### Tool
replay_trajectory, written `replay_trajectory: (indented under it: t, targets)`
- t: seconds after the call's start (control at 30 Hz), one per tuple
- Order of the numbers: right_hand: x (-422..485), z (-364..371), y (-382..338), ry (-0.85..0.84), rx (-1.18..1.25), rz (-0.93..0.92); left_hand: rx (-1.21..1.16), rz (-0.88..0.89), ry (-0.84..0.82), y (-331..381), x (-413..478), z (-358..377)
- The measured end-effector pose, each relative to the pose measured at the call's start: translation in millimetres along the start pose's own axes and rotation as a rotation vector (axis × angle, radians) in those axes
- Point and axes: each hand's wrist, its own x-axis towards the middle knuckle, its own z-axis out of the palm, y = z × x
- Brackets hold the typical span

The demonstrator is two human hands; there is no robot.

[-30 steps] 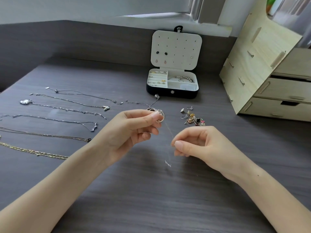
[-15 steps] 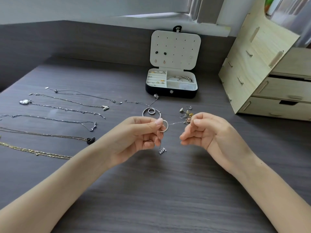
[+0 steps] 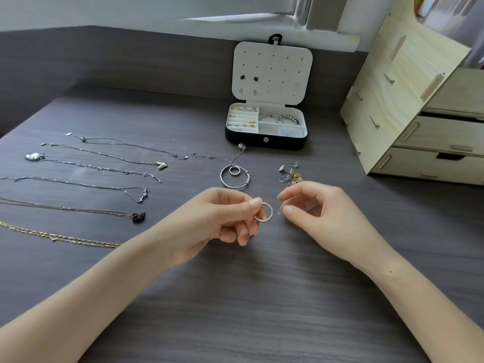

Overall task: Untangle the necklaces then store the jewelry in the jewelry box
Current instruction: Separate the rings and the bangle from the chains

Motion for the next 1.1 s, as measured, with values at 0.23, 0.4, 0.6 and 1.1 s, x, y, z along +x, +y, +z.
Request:
replay_trajectory:
  t: [0.23,0.4,0.6,1.1]
  targets:
    - [-4.2,3.5,-6.3,-0.091,0.096,-0.084,0.078,0.029,0.068,-2.4,1.6,5.1]
    - [-7.6,3.1,-11.8,-0.187,0.255,-0.051,0.178,0.071,0.115,-2.3,-0.3,5.5]
    - [-6.3,4.6,-8.4,-0.173,0.216,-0.01,0.307,0.222,0.193,-5.4,-0.1,9.0]
    - [-10.0,6.0,-17.0,-0.154,0.471,-0.016,0.055,0.112,0.186,0.6,-1.4,8.7]
